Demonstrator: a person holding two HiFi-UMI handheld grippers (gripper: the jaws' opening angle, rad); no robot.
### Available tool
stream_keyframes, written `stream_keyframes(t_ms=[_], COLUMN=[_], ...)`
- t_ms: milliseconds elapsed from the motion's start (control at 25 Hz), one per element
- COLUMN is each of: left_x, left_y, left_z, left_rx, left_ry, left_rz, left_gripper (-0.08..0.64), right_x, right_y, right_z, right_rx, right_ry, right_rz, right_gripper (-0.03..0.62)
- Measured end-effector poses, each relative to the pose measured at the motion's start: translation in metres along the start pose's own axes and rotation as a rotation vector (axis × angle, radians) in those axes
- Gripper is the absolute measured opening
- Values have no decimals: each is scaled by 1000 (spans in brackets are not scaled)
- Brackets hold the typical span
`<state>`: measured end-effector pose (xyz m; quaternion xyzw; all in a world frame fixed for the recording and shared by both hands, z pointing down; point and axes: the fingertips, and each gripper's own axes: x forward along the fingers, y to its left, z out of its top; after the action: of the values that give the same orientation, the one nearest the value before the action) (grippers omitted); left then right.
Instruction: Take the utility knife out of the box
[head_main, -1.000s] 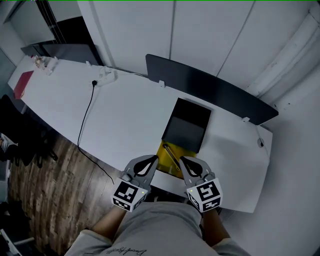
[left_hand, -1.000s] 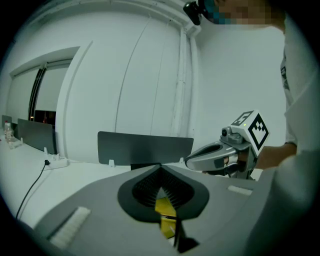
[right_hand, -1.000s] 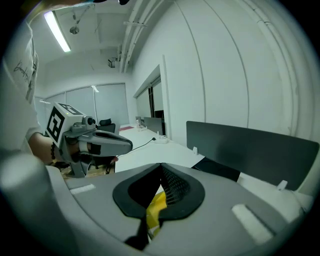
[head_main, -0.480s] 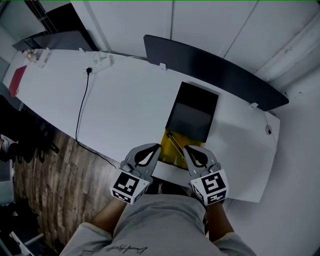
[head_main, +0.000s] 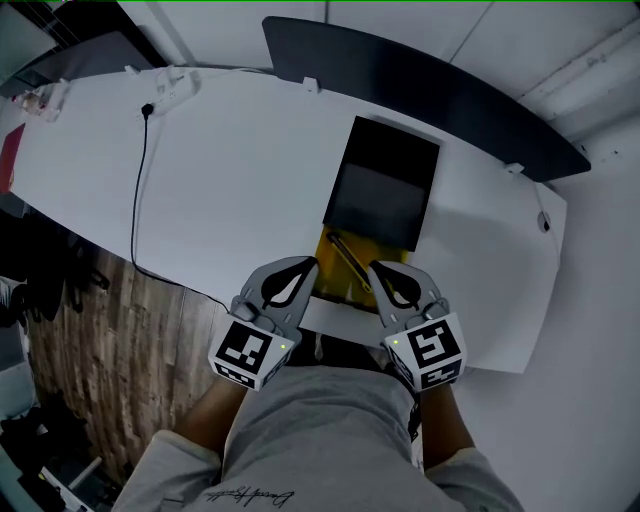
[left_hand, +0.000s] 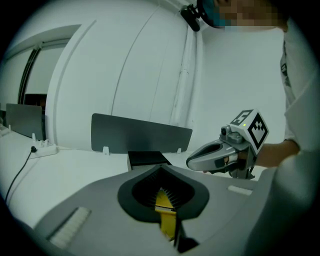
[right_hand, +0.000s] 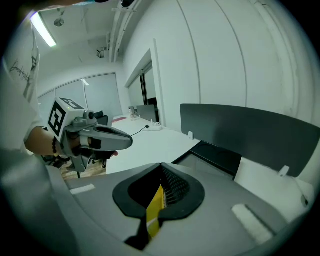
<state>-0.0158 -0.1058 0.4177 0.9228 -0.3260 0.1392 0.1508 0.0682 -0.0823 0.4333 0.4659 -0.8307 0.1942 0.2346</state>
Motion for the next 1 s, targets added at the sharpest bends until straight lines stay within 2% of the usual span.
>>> stream_keyframes(t_ms=[360, 560, 1000], left_x=[14, 18, 26], left_y=[6, 13, 16], left_z=[-17, -28, -54], left_rx=[4, -19, -38], left_ry=[30, 42, 81], left_rz=[-24, -18, -35], left_gripper=[0, 1, 0], right_x=[12, 21, 44], right_y=[-12, -18, -23], right_z=[-19, -29, -58], right_rx=[31, 39, 22], right_ry=[42, 67, 146], right_rz=[-17, -21, -20], right_gripper=[14, 14, 15])
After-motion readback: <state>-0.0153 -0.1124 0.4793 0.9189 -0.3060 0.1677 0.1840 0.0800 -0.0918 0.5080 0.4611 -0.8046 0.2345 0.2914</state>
